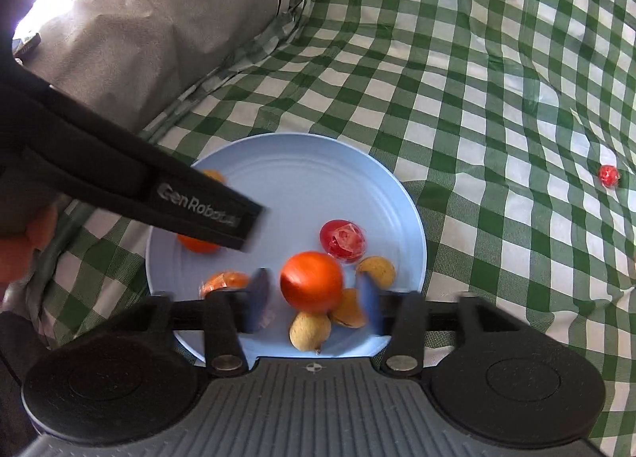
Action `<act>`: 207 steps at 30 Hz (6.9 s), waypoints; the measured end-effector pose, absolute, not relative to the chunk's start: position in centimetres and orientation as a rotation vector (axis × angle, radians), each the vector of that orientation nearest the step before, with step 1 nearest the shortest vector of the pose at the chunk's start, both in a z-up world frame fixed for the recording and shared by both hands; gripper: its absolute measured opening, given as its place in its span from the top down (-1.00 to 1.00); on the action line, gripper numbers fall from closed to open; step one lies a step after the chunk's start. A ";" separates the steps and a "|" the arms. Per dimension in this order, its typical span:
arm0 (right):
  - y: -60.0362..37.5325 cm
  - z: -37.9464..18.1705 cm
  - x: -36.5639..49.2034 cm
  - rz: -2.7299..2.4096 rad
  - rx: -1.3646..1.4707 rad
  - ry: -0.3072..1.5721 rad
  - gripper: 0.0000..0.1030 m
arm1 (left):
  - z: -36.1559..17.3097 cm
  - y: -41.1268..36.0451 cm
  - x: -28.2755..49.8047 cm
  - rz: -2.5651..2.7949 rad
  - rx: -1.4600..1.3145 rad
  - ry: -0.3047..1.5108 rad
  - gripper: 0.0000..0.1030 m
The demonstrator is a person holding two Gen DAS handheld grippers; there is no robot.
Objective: Organize fruits
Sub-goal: 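Release the yellow fruit and orange onto the plate, opening both tools, then move both open tools toward the last red fruit and orange, then grasp the netted red fruit with the left tool while the right tool grasps an orange, then carry the netted red fruit and orange over the blue plate with both tools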
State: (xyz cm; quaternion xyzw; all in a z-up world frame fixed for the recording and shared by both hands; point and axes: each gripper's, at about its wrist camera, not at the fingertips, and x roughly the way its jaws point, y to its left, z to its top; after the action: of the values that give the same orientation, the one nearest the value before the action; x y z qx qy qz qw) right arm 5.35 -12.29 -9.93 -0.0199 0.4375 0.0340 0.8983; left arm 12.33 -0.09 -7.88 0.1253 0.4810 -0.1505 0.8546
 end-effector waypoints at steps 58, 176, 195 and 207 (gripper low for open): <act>-13.0 -0.5 -11.2 -0.089 0.119 0.669 -0.93 | 1.4 4.5 -1.6 -0.323 0.208 0.927 -0.99; -11.9 0.6 -12.6 -0.048 0.051 0.659 0.25 | 3.0 6.2 -2.2 -0.352 0.168 0.921 0.36; -11.4 0.3 -12.9 -0.047 0.023 0.666 0.25 | 3.0 6.9 -1.4 -0.332 0.130 0.917 0.35; -11.7 -0.2 -11.4 -0.044 0.021 0.694 0.25 | 2.5 6.5 0.3 -0.322 0.126 0.933 0.35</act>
State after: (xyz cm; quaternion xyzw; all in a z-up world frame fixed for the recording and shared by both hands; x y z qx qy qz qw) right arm -11.41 -11.73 -0.23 0.0102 0.3399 -0.0214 0.9402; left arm 0.30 6.46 2.49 0.0603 0.4473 -0.1545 0.8789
